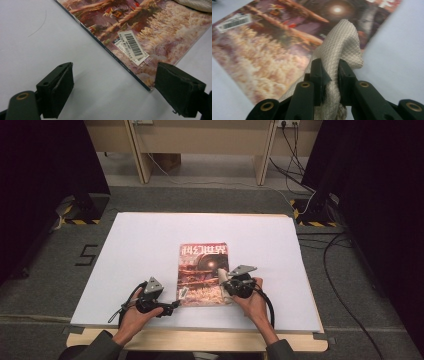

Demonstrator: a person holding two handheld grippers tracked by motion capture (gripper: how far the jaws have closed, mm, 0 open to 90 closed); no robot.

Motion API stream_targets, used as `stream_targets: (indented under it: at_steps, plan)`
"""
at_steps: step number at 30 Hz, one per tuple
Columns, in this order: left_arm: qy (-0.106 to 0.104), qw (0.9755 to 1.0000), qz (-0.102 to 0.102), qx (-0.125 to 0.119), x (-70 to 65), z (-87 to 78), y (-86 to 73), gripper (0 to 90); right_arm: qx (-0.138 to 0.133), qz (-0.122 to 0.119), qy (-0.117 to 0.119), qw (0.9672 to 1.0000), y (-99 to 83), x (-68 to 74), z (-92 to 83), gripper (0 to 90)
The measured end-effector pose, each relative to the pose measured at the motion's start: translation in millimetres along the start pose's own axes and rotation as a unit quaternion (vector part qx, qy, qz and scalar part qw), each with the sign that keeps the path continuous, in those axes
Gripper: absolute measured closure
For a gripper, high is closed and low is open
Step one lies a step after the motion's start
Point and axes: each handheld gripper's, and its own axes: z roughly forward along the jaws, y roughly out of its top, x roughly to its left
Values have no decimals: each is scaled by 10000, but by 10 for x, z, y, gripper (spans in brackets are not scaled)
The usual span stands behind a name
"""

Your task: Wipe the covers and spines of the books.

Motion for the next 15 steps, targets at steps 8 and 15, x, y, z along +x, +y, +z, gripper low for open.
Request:
stream_targets:
  at_steps: [8,15]
  plan:
    - [28,10000,-1,32,-5,-4,0,144,2,-344,452,9984,87,301,104,775]
    - [12,10000,-49,34,0,-8,-7,144,26,-227,280,9993,35,184,45,774]
